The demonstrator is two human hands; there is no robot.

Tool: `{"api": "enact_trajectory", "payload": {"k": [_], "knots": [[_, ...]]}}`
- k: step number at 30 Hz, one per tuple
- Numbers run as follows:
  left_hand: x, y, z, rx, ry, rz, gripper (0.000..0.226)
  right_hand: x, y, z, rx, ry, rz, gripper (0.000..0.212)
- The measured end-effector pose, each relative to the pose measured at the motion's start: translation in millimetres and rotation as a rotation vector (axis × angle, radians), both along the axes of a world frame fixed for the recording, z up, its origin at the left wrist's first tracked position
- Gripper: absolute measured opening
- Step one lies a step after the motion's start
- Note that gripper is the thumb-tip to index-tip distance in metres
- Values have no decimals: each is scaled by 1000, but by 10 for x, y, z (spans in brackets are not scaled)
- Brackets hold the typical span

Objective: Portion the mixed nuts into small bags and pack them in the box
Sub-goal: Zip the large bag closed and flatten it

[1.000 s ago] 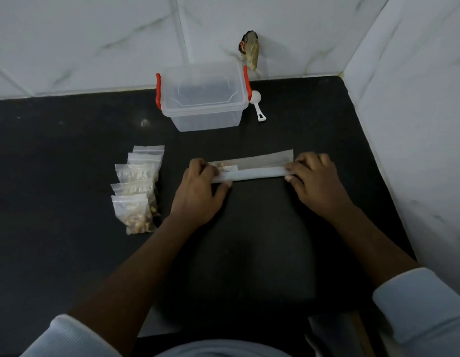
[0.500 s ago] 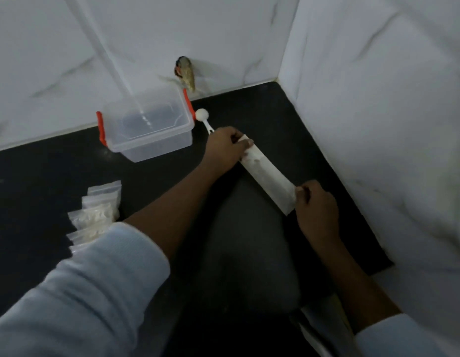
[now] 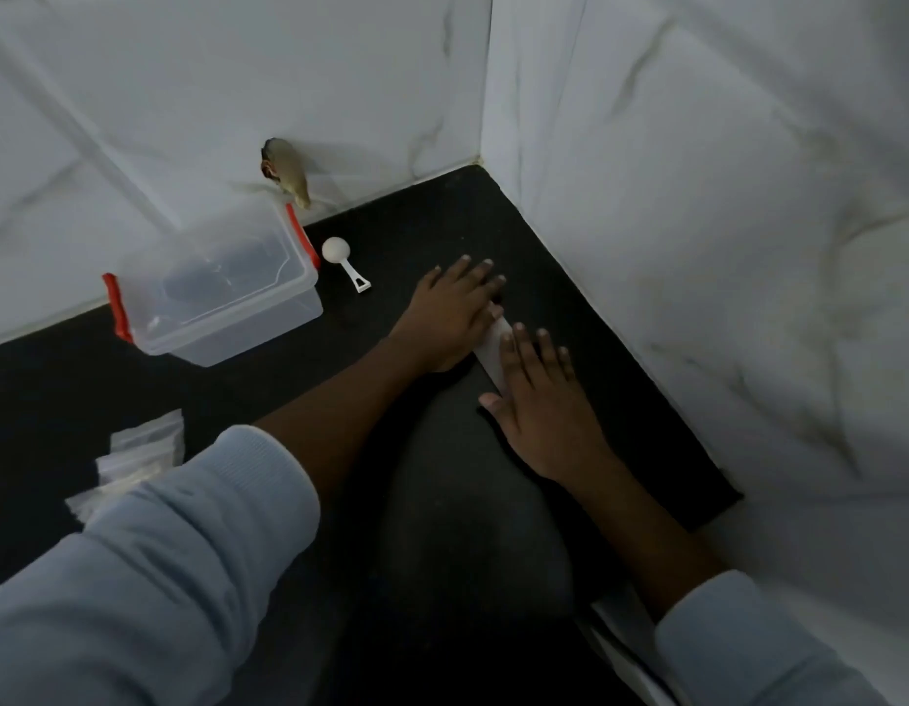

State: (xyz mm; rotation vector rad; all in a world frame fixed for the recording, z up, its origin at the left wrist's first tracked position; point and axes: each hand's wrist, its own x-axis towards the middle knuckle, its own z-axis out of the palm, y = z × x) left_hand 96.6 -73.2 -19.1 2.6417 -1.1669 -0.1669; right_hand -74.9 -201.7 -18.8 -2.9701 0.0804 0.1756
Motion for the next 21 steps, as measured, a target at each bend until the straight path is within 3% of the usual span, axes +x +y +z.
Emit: {"api": "enact_trajectory", "payload": {"k": [3, 18, 21], "knots": [[20, 22, -67, 163, -41, -96, 56, 8, -47, -91, -31, 46, 35, 87], [95, 47, -141, 78, 11, -91, 65, -37, -105, -128, -83, 85, 71, 86], [76, 52, -100, 47, 32, -76, 66, -34, -114, -61, -17, 85, 56, 85]]}}
